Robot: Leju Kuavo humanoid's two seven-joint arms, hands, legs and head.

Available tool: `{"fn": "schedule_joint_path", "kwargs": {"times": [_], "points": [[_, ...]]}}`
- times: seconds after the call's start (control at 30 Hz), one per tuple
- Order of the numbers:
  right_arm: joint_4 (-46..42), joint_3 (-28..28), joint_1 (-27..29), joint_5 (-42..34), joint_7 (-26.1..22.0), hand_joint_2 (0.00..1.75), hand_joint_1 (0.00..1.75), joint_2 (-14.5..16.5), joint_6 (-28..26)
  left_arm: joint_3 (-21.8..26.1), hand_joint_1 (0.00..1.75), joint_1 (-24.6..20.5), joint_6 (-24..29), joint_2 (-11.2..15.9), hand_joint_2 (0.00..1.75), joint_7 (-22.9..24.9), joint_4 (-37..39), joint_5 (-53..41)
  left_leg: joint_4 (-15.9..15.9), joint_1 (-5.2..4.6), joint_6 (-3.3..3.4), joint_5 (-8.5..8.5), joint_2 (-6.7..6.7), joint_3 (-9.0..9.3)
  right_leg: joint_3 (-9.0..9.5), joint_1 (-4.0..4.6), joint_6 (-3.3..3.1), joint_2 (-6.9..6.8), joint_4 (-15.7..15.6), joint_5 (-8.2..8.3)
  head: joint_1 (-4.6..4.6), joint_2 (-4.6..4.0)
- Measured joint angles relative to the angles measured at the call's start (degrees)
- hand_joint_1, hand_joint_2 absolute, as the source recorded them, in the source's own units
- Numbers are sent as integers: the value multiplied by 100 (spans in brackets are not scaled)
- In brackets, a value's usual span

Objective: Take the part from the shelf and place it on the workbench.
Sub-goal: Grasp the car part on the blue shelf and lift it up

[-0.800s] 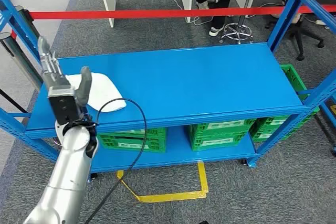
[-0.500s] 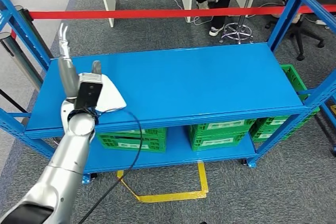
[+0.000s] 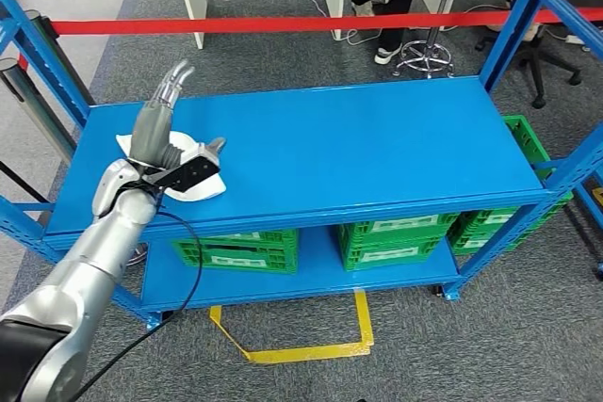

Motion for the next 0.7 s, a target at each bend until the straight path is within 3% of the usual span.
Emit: {"fn": "schedule_joint_path", "kwargs": {"times": [0.07,0.1,0.2,0.43,0.7], "points": [[0,0,-1,45,-17,0,0,0,-1,-150,0,-40,-323,147,131,-63,67,23,0,1,0,0,1,-1,0,1,0,-1,0,0,0,0],[1,0,-4,62,-26,0,0,0,-2,-250,0,-72,-483,234,131,-90,104,42,0,1,0,0,1,-1,-1,1,0,-1,0,0,1,0],[5,0,-12,109,-43,0,0,0,2,-593,0,-149,-986,454,0,-151,170,134,0,1,0,0,2,-1,-1,1,0,1,1,0,0,0],[18,0,-13,174,-8,0,0,0,41,-1416,0,-48,-1946,673,0,-230,32,554,0,0,0,0,2,-2,1,-1,0,0,0,0,1,0],[37,-15,-22,203,69,0,0,0,31,-1732,0,672,-1973,789,0,-256,-575,1256,0,-1,1,-1,6,-1,-1,-3,0,4,-1,0,1,0]]}}
